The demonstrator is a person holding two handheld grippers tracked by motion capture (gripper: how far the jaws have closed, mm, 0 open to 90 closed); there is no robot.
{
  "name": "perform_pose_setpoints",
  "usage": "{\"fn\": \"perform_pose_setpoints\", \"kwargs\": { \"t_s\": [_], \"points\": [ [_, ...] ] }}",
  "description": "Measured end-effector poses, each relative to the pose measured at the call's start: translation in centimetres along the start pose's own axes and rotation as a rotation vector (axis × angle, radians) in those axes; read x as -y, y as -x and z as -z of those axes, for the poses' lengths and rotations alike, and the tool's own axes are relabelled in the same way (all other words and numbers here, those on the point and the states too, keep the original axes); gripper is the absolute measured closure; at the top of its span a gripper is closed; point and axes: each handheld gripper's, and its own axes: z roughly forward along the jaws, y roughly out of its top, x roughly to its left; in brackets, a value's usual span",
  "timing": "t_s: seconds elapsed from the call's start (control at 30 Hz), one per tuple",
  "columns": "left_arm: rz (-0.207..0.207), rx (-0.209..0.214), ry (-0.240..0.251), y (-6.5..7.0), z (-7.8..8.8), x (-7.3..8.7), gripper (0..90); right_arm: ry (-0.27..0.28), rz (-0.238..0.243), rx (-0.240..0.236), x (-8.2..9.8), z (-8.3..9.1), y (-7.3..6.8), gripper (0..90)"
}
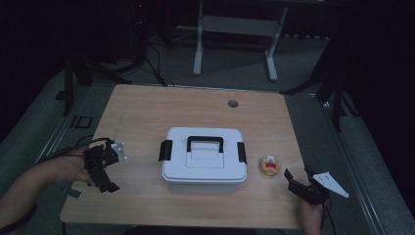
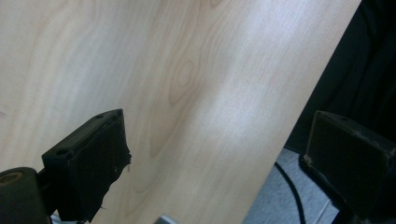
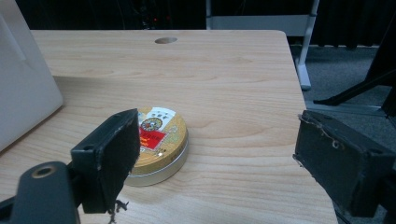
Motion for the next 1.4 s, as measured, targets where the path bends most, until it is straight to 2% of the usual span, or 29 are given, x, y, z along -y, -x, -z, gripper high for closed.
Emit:
{"fn": "perform_pose_setpoints", "kwargs": {
  "t_s": [0.23, 0.27, 0.37, 0.47, 0.5, 0.57, 0.8, 0.87, 1.0, 1.1, 1.23, 1.3, 1.33, 1.4],
  "points": [
    [-0.041, -0.026, -0.018, 0.1, 1.2, -1.8, 4.9, 0.000, -0.002, -0.006, 0.0, 0.0, 0.0, 13.9],
    [-0.064, -0.048, -0.034, 0.2, 1.4, -2.6, 4.9, 0.000, -0.002, -0.006, 0.0, 0.0, 0.0, 13.9],
    [-0.086, -0.051, -0.030, 0.4, 2.0, -3.6, 5.0, -0.003, -0.001, -0.011, 0.0, 0.0, 0.0, 13.9],
    [-0.105, -0.051, -0.019, 0.4, 2.6, -4.6, 5.0, -0.005, -0.002, -0.014, 0.0, 0.0, 0.0, 13.8],
    [-0.099, -0.035, -0.006, 0.4, 2.7, -4.9, 5.0, -0.005, -0.001, -0.014, 0.0, 0.0, 0.0, 13.9],
    [-0.125, -0.042, -0.022, 0.4, 2.9, -5.6, 5.0, -0.005, 0.000, -0.015, 0.0, 0.0, 0.0, 13.9],
    [-0.163, -0.029, -0.028, 0.5, 3.5, -8.0, 6.1, -0.007, -0.002, -0.024, 0.0, 0.0, 0.1, 13.9],
    [-0.169, -0.018, -0.028, 0.4, 3.6, -8.7, 6.1, -0.007, -0.001, -0.025, 0.0, 0.0, 0.1, 13.9],
    [-0.190, -0.025, -0.036, 0.4, 4.0, -10.1, 6.1, -0.009, 0.001, -0.027, 0.0, 0.0, 0.1, 13.8],
    [-0.200, -0.007, -0.025, 0.4, 4.1, -11.2, 6.1, -0.009, 0.003, -0.029, 0.0, 0.0, 0.1, 13.9],
    [-0.220, -0.012, -0.039, 0.3, 4.1, -12.7, 6.1, -0.010, -0.003, -0.029, 0.0, -0.1, 0.1, 13.9],
    [-0.220, -0.012, -0.039, 0.3, 4.1, -12.7, 6.1, -0.010, -0.003, -0.030, 0.0, 0.0, 0.1, 13.9],
    [-0.233, -0.013, -0.042, 0.2, 4.2, -13.8, 6.1, -0.008, -0.006, -0.032, 0.0, 0.0, 0.1, 13.9],
    [-0.244, -0.019, -0.046, 0.2, 4.2, -14.6, 6.1, -0.008, -0.006, -0.034, 0.0, 0.0, 0.1, 13.9]
  ]
}}
